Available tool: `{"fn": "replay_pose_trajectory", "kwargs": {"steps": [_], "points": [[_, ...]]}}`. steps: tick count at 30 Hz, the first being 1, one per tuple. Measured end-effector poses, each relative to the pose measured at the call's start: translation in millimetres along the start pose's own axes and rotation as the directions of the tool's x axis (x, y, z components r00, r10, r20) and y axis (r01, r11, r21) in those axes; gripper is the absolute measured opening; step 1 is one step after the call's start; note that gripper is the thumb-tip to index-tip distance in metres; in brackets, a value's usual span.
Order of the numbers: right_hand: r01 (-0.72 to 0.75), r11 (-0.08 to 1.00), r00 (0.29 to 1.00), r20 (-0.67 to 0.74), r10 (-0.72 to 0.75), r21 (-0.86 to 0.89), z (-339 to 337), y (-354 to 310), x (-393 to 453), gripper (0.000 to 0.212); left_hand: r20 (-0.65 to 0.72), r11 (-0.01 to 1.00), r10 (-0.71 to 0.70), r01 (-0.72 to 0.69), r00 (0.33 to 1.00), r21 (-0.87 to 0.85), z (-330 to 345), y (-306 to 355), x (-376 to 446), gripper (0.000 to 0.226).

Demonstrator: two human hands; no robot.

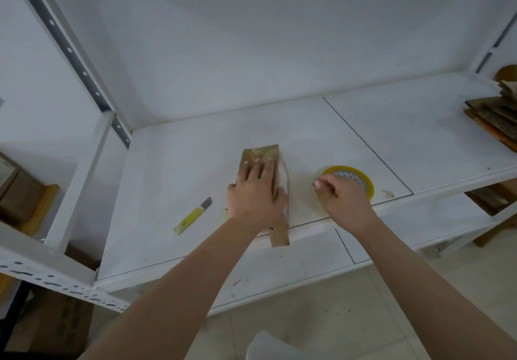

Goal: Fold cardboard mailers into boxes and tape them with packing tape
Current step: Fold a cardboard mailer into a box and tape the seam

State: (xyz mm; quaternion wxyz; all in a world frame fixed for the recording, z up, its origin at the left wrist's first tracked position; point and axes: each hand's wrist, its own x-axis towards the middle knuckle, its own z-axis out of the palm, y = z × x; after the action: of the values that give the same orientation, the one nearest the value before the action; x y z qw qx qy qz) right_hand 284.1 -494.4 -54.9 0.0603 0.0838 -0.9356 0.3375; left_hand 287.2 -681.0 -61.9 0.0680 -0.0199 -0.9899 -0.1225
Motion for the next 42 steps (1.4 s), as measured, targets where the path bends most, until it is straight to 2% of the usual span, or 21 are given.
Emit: {"fn": "replay_pose_trajectory", "kwargs": {"steps": [2,3,4,6,7,11,14,16,18,19,21,22,23,24,27,30,31,33,37,39,42], "points": [[-0.057,0.997,0.998,0.014,0.057,0.044,1,1,1,0.024,-0.104,0.962,-0.05,0.02,0.993,-0.274,-15,-12,-5,0.059],[-0.095,0.993,0.995,0.04,0.092,0.069,3,0,1,0.025,-0.143,0.9,-0.094,0.022,0.985,-0.436,-23,-17,-7,0.055],[-0.131,0.987,0.989,0.08,0.124,0.092,5,-3,2,0.027,-0.153,0.788,-0.156,0.029,0.976,-0.615,-30,-21,-10,0.051],[-0.156,0.98,0.978,0.158,0.136,0.124,11,-13,4,0.035,-0.091,0.46,-0.265,0.043,0.96,-0.887,-42,-24,-15,0.049],[-0.148,0.978,0.975,0.184,0.12,0.146,14,-19,4,0.041,-0.068,0.337,-0.278,0.031,0.958,-0.941,-46,-26,-18,0.047],[-0.192,0.928,0.964,0.236,0.118,0.319,25,-46,10,0.048,-0.077,0.171,-0.266,-0.031,0.961,-0.985,-52,-29,-28,0.038],[-0.259,0.838,0.955,0.256,0.149,0.48,29,-56,15,0.033,-0.009,0.099,-0.315,0.024,0.949,-0.995,-51,-41,-32,0.034],[-0.253,0.829,0.952,0.283,0.121,0.498,28,-60,17,0.016,0.06,0.08,-0.323,0.09,0.944,-0.993,-49,-53,-35,0.027],[-0.187,0.906,0.964,0.25,0.094,0.38,26,-61,20,0.017,0.101,0.135,-0.353,0.158,0.93,-0.978,-47,-67,-36,0.021],[-0.159,0.932,0.974,0.204,0.094,0.326,26,-63,22,0.02,0.097,0.223,-0.384,0.195,0.918,-0.955,-47,-76,-36,0.019],[-0.131,0.941,0.989,0.113,0.1,0.313,27,-69,29,0.023,0.038,0.48,-0.415,0.254,0.909,-0.839,-48,-93,-29,0.02],[-0.112,0.944,0.993,0.08,0.092,0.31,29,-74,34,0.023,0.027,0.603,-0.392,0.279,0.919,-0.748,-52,-99,-26,0.022],[-0.084,0.955,0.996,0.063,0.069,0.284,31,-80,39,0.023,0.045,0.679,-0.356,0.291,0.933,-0.674,-55,-102,-23,0.022],[-0.05,0.969,0.998,0.053,0.038,0.241,34,-86,44,0.022,0.082,0.705,-0.324,0.298,0.942,-0.644,-59,-103,-20,0.027],[0.023,0.985,0.999,0.026,-0.028,0.17,46,-103,59,0.021,0.176,0.672,-0.287,0.329,0.942,-0.663,-76,-103,-14,0.06],[0.051,0.984,0.999,0.001,-0.052,0.168,59,-117,72,0.026,0.153,0.84,-0.285,0.324,0.946,-0.436,-88,-110,-4,0.068],[0.058,0.984,0.998,-0.004,-0.058,0.167,64,-122,77,0.027,0.155,0.89,-0.301,0.335,0.941,-0.309,-91,-114,0,0.067],[0.064,0.982,0.998,-0.013,-0.063,0.178,73,-132,88,0.028,0.179,0.915,-0.345,0.373,0.921,-0.152,-95,-124,9,0.058],[0.06,0.978,0.998,-0.005,-0.06,0.202,95,-150,113,0.033,0.28,0.849,-0.385,0.456,0.879,-0.265,-105,-151,26,0.019],[0.069,0.982,0.998,-0.009,-0.068,0.174,107,-158,127,0.03,0.217,0.845,-0.404,0.453,0.889,-0.283,-109,-166,35,0.012],[0.078,0.985,0.995,0.05,-0.087,0.157,125,-173,151,0.032,0.053,0.871,-0.433,0.433,0.9,-0.231,-109,-188,55,0.015]]}}
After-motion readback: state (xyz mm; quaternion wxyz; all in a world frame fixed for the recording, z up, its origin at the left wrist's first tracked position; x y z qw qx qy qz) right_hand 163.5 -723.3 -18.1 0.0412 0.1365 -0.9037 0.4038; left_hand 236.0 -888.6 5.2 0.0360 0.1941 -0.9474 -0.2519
